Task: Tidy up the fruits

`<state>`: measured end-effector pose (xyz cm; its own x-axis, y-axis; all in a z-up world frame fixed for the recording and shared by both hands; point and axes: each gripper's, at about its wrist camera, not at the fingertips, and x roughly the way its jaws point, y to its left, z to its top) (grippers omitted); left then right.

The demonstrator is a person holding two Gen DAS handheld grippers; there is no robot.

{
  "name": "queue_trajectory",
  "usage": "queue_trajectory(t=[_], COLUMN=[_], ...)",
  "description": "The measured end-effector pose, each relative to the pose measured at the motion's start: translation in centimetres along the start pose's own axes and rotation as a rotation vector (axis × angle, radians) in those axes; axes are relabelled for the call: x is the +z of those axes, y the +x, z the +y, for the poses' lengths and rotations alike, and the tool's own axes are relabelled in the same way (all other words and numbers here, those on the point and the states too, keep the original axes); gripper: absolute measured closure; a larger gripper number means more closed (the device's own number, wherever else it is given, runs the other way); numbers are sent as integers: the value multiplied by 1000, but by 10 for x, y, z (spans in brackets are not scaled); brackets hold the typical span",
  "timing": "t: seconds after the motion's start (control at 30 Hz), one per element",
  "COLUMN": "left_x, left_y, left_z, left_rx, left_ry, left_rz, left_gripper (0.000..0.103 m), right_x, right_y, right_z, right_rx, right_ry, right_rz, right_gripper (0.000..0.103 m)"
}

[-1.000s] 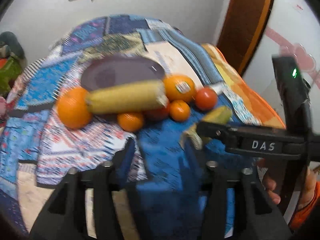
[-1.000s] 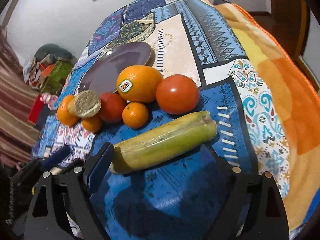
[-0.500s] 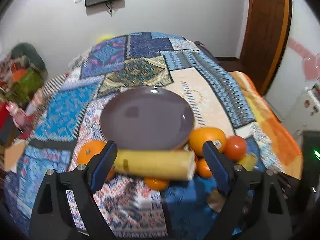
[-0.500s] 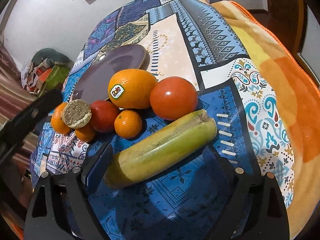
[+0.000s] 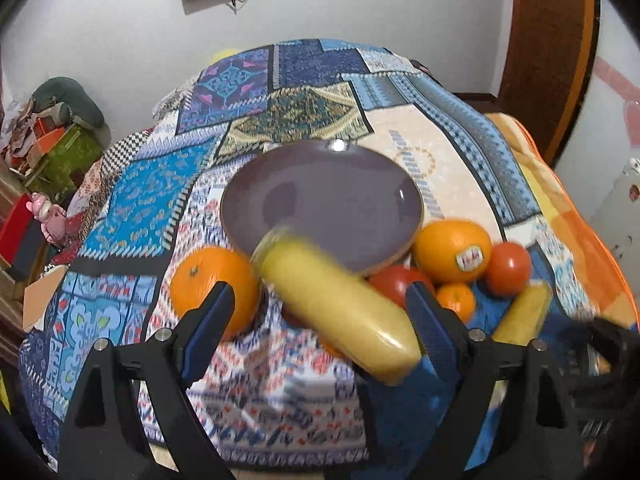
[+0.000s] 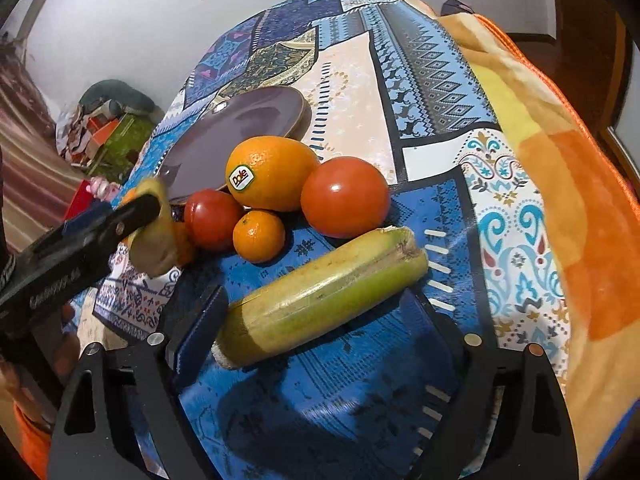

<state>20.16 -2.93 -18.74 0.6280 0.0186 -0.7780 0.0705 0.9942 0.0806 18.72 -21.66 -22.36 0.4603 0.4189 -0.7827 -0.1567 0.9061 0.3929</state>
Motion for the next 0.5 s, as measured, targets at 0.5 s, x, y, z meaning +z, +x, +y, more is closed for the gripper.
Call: queue_trajectory(t=[0.5], left_x=[-9], left_y=[-21], left_z=[16], left_rx=[-33], left_ry=[23], left_rz=[-28], left_gripper=[15], right_x=[-1], right_y=[-6], right_z=[-8], right_rx=[-9], right_ry=[57], right_rz=[1], right_gripper=[25])
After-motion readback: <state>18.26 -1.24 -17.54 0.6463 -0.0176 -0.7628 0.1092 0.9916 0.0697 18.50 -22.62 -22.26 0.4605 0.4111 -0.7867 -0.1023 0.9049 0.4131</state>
